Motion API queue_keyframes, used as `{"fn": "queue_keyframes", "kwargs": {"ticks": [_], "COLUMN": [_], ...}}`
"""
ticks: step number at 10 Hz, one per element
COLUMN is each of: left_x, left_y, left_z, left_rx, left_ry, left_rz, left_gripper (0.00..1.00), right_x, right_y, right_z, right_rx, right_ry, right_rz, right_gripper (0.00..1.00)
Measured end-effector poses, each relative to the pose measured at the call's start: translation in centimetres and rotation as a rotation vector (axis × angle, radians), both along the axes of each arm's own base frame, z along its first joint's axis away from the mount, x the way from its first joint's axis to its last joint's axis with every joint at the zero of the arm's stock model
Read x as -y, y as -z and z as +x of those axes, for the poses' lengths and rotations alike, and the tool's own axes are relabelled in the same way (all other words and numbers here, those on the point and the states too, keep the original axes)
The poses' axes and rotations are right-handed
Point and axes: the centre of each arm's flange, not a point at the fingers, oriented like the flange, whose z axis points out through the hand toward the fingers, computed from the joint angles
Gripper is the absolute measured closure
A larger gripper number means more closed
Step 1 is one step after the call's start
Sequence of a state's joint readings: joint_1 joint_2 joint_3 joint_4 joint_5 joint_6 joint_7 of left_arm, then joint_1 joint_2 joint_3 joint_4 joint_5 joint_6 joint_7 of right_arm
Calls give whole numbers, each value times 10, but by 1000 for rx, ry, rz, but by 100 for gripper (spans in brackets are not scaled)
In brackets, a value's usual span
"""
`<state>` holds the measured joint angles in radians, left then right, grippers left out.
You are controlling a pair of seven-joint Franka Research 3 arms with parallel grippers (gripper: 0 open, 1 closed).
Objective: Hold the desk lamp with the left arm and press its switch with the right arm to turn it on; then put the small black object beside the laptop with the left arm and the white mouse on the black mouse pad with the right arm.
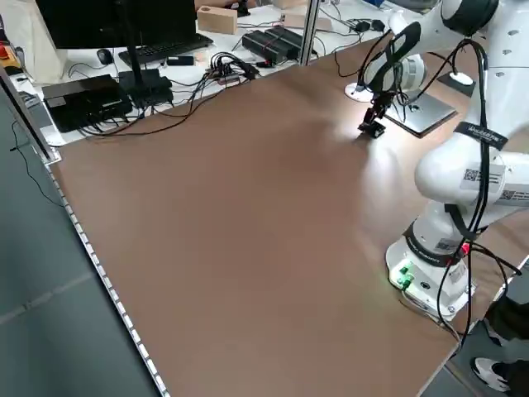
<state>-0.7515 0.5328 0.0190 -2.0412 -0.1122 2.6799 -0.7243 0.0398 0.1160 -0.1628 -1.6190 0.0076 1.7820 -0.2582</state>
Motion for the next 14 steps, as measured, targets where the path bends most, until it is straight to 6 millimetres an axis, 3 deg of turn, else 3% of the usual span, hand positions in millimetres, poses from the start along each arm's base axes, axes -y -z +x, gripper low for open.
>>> {"fn": "queue_keyframes", "kwargs": {"ticks": [2, 4, 7, 9, 11, 13, 14], "left_x": [-9, -53, -141, -168, -207, -263, -282], "left_y": [-26, -69, -168, -242, -297, -344, -369], "left_z": [5, 30, 83, 110, 133, 136, 124], "left_rx": [-9, -38, -60, -50, -50, -67, -81], "left_ry": [10, 26, 18, 11, 12, 43, 42], "left_rz": [6, 25, 27, 67, 80, 74, 68], "left_gripper": [0, 0, 0, 0, 0, 0, 0], "right_x": [0, 0, -3, -8, -9, -8, -9], "right_y": [0, 0, 0, 0, 0, 0, 0], "right_z": [0, 0, 0, 1, 1, 1, 1], "right_rx": [0, 0, 1, 2, 2, 3, 4], "right_ry": [0, -1, -5, -14, -15, -15, -15], "right_rz": [0, 0, -1, -2, -2, -3, -3], "right_gripper": [0, 0, 0, 0, 0, 0, 0]}}
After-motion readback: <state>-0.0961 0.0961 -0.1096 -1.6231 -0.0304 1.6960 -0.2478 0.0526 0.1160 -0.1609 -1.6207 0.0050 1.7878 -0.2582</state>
